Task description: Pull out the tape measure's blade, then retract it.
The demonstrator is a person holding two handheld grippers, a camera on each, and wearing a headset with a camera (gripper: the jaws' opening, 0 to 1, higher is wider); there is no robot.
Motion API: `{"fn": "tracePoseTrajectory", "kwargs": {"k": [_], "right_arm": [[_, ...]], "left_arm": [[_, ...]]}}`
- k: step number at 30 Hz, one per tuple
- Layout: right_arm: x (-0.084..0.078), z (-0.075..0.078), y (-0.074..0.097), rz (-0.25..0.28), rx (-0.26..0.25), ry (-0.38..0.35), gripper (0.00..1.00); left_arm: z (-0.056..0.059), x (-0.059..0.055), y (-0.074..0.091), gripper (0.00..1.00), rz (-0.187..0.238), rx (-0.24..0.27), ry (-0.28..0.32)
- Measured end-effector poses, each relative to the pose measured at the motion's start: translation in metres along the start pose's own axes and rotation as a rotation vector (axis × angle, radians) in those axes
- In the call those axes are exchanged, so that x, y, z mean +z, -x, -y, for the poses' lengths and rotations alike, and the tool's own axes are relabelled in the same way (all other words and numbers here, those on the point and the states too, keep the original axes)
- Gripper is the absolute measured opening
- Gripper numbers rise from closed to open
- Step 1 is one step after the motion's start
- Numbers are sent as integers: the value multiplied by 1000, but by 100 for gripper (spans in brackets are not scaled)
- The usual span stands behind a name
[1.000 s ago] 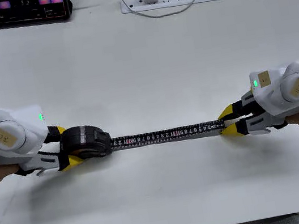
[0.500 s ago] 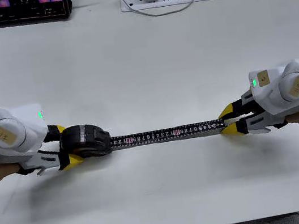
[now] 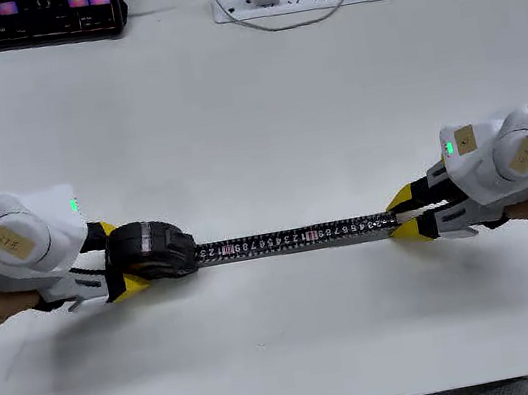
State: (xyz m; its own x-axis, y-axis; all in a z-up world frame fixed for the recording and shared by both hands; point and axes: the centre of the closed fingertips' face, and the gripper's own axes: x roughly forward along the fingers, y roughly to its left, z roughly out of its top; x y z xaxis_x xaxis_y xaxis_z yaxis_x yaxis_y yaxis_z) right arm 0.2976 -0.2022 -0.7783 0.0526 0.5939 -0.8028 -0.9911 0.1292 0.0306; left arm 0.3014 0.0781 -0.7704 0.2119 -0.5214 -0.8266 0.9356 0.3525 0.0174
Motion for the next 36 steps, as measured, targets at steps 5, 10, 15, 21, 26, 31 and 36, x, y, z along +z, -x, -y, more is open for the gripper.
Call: {"fn": "tracePoseTrajectory", "kwargs": {"k": [5, 10, 15, 21, 26, 31, 36], "right_arm": [[1, -1, 0, 2, -3, -2, 12], [2, -1, 0, 2, -4, -4, 12], [1, -1, 0, 0, -4, -13, 12], [5, -1, -1, 13, -4, -39, 19], [9, 0, -1, 22, -8, -42, 20], [10, 0, 0, 25, -17, -71, 28], [11, 1, 1, 29, -29, -84, 32]], "left_arm": [[0, 0, 0, 31, 0, -1, -1], [0, 1, -1, 32, 6, -1, 4], [0, 2, -1, 32, 10, -1, 5], [1, 1, 0, 35, 15, -5, 7], [1, 2, 1, 35, 18, -4, 13], [2, 1, 2, 40, 22, 0, 25], [1, 1, 4, 43, 32, 6, 36]]}}
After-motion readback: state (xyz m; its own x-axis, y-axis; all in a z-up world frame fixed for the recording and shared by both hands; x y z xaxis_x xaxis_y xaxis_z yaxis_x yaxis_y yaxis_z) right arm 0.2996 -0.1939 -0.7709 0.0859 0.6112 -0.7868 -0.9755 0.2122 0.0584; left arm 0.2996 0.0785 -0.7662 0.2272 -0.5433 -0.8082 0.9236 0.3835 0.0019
